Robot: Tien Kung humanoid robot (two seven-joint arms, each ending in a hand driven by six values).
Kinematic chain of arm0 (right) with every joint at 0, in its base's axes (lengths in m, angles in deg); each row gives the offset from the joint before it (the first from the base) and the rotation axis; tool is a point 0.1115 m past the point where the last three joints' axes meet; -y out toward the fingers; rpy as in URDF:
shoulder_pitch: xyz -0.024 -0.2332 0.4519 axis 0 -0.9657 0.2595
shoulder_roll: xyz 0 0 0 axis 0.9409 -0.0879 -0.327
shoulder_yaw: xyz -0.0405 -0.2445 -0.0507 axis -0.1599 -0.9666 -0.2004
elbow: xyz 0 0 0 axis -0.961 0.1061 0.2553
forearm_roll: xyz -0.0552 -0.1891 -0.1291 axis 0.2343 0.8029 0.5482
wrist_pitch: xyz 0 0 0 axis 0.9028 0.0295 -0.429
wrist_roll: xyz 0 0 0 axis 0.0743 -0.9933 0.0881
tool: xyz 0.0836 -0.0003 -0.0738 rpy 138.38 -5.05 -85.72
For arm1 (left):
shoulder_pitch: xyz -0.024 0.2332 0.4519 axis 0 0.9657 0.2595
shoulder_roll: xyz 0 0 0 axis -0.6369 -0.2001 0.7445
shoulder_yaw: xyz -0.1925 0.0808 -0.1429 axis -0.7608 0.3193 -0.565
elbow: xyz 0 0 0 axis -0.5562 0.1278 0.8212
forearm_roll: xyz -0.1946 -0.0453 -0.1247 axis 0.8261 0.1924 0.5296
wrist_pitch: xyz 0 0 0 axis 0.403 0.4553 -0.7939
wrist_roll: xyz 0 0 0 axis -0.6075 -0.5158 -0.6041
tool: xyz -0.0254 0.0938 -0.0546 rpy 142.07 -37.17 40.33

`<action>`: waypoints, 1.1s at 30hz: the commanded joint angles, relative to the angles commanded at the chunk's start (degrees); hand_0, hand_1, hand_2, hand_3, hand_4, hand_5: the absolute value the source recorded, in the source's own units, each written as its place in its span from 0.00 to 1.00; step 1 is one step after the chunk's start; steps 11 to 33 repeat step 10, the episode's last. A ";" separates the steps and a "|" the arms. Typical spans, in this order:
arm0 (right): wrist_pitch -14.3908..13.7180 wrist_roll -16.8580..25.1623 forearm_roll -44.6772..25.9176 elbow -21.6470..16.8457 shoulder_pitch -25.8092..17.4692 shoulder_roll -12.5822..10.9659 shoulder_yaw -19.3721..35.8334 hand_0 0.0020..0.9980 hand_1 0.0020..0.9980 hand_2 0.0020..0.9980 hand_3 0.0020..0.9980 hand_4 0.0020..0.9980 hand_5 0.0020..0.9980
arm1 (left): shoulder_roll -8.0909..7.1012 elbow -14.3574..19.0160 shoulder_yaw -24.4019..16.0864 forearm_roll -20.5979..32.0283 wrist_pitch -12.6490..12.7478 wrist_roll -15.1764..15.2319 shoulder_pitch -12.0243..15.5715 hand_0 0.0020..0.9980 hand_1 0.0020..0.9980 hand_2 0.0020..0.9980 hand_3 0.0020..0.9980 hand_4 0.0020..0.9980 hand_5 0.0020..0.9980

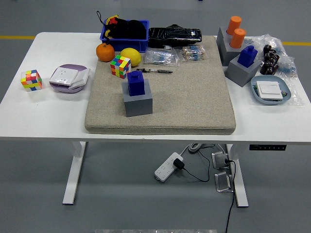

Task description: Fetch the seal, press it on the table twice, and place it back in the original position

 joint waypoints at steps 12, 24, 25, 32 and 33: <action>0.00 -0.03 -0.09 0.00 -0.02 -0.21 -0.23 0.85 0.78 0.75 0.73 0.77 0.52 | 0.29 0.09 0.27 -0.10 -0.01 0.04 0.06 0.84 0.81 0.81 0.85 0.78 0.23; 0.00 -0.03 -0.09 0.00 -0.02 -0.21 -0.23 0.85 0.78 0.75 0.73 0.77 0.52 | 0.29 0.09 0.27 -0.10 -0.01 0.04 0.06 0.84 0.81 0.81 0.85 0.78 0.23; 0.00 -0.03 -0.09 0.00 -0.02 -0.21 -0.23 0.85 0.78 0.75 0.73 0.77 0.52 | 0.29 0.09 0.27 -0.10 -0.01 0.04 0.06 0.84 0.81 0.81 0.85 0.78 0.23; 0.00 -0.03 -0.09 0.00 -0.02 -0.21 -0.23 0.85 0.78 0.75 0.73 0.77 0.52 | 0.29 0.09 0.27 -0.10 -0.01 0.04 0.06 0.84 0.81 0.81 0.85 0.78 0.23; 0.00 -0.03 -0.09 0.00 -0.02 -0.21 -0.23 0.85 0.78 0.75 0.73 0.77 0.52 | 0.29 0.09 0.27 -0.10 -0.01 0.04 0.06 0.84 0.81 0.81 0.85 0.78 0.23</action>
